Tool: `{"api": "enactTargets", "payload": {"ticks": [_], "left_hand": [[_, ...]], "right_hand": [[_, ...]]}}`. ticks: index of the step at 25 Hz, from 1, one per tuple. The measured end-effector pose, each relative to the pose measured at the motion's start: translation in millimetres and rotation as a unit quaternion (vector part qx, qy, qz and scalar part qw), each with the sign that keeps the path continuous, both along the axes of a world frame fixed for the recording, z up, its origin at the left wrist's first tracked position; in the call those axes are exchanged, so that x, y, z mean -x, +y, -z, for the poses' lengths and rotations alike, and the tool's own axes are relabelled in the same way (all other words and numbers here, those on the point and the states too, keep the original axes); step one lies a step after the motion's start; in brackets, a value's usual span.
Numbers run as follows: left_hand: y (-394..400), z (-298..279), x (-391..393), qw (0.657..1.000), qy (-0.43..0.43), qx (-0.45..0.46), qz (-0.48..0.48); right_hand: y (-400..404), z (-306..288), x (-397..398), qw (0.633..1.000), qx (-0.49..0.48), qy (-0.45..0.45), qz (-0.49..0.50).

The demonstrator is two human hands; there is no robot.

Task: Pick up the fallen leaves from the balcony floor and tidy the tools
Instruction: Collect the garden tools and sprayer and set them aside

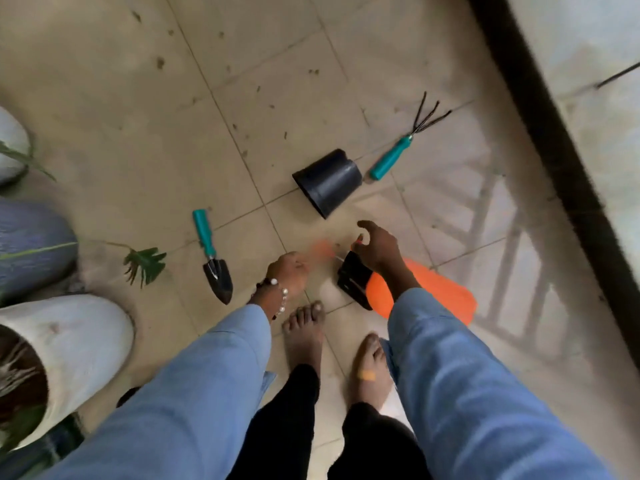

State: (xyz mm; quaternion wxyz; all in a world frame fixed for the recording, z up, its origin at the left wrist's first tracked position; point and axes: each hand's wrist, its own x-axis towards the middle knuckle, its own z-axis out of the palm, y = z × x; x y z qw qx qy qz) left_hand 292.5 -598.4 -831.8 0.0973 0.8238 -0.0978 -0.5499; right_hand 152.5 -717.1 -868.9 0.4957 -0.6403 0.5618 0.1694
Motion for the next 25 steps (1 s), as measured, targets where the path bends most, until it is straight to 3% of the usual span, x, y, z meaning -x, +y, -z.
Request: {"api": "enactTargets", "payload": {"ticks": [4, 7, 11, 13, 17, 19, 21, 25], "left_hand": [[-5, 40, -16, 0.999, 0.013, -0.010, 0.035], [-7, 21, -16, 0.999, 0.030, -0.016, 0.004], [-8, -55, 2, 0.998, 0.060, -0.029, -0.007], [-17, -115, 19, 0.997, 0.069, -0.021, 0.005], [-39, -267, 57, 0.987, 0.019, 0.031, 0.159], [-44, -328, 71, 0.958, 0.012, 0.076, 0.277], [-45, -392, 91, 0.895, 0.024, 0.106, 0.434], [-33, -472, 137, 0.768, 0.007, 0.157, 0.621]], "right_hand": [[16, 49, -10, 0.995, 0.030, 0.036, -0.087], [17, 28, 3, 0.997, 0.032, 0.041, -0.048], [22, -63, 52, 0.991, 0.055, -0.006, 0.123], [30, -128, 83, 0.963, 0.018, -0.054, 0.262], [55, -276, 132, 0.897, -0.027, -0.165, 0.410], [68, -343, 142, 0.881, -0.021, -0.202, 0.428], [89, -415, 155, 0.849, 0.007, -0.237, 0.472], [147, -508, 180, 0.737, 0.094, -0.293, 0.602]]}}
